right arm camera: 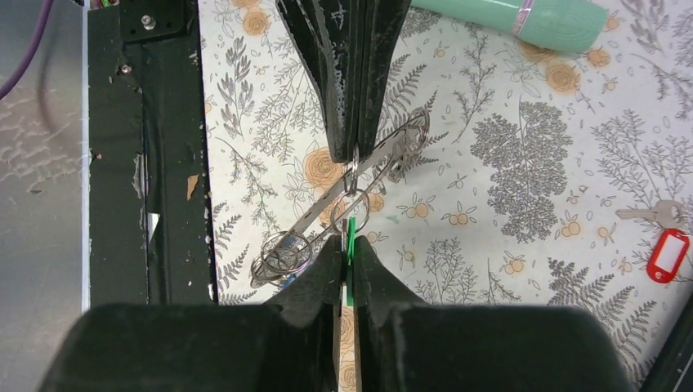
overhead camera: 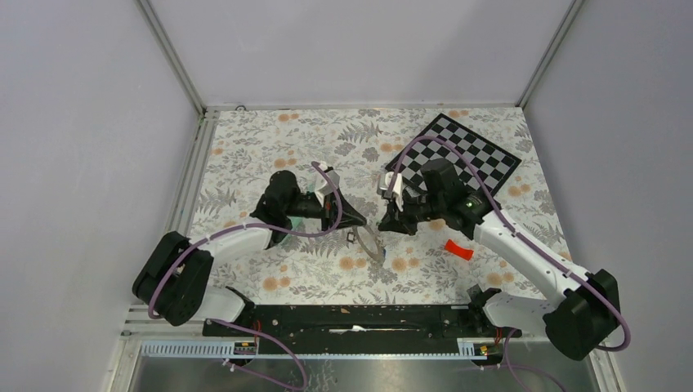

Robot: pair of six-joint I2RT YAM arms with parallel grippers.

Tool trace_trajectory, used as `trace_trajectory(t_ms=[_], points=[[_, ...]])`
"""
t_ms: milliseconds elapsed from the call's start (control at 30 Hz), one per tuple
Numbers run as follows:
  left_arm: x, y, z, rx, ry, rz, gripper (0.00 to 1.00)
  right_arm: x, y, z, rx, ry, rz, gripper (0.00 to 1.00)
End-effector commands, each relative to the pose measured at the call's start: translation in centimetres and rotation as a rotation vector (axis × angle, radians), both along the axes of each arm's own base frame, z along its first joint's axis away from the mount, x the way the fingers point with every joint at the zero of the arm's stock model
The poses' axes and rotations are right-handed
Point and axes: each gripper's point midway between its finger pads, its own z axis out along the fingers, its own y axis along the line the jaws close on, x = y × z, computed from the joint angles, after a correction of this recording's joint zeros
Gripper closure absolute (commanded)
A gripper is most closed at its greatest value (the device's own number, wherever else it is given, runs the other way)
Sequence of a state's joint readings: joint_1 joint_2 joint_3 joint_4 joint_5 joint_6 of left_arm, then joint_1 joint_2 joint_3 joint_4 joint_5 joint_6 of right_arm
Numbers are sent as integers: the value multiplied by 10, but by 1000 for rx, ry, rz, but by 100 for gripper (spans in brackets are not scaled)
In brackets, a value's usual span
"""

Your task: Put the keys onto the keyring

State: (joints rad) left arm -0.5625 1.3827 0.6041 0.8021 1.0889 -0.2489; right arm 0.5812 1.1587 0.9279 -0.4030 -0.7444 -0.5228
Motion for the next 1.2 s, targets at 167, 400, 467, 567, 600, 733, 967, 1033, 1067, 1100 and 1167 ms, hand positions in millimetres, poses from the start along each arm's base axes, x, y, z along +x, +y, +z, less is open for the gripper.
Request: trace_trajectory(t_ms=[167,400,467,567,600,733,967,1033,1067,1100,1167], points=[[33,14,-47,222,-46,98,100,11,-20,-43,-137,-21,-81,100],[59,-10,-65,292,4,125,100,20,-47,-68,-240,-41,-185,100],[64,-19,-70,305,28,125,100,23,-57,-75,-288,-56,-209,100],[72,-30,-73,312,69,126,100,25,-70,-84,-344,-84,-230,100],[75,-32,-74,316,81,130,100,25,-74,-88,-365,-93,-234,99],[82,-31,-75,338,80,165,94,23,-94,-103,-464,-121,-235,96],[96,-17,-76,405,62,277,64,10,-120,-142,-619,-95,-189,83],[100,-11,-77,435,59,305,56,7,-125,-149,-648,-80,-183,78],[102,-8,-77,451,57,314,52,6,-127,-152,-660,-73,-178,76],[102,-5,-78,468,50,319,48,5,-129,-155,-669,-69,-178,74],[103,1,-80,495,24,322,40,4,-131,-157,-680,-62,-180,68]])
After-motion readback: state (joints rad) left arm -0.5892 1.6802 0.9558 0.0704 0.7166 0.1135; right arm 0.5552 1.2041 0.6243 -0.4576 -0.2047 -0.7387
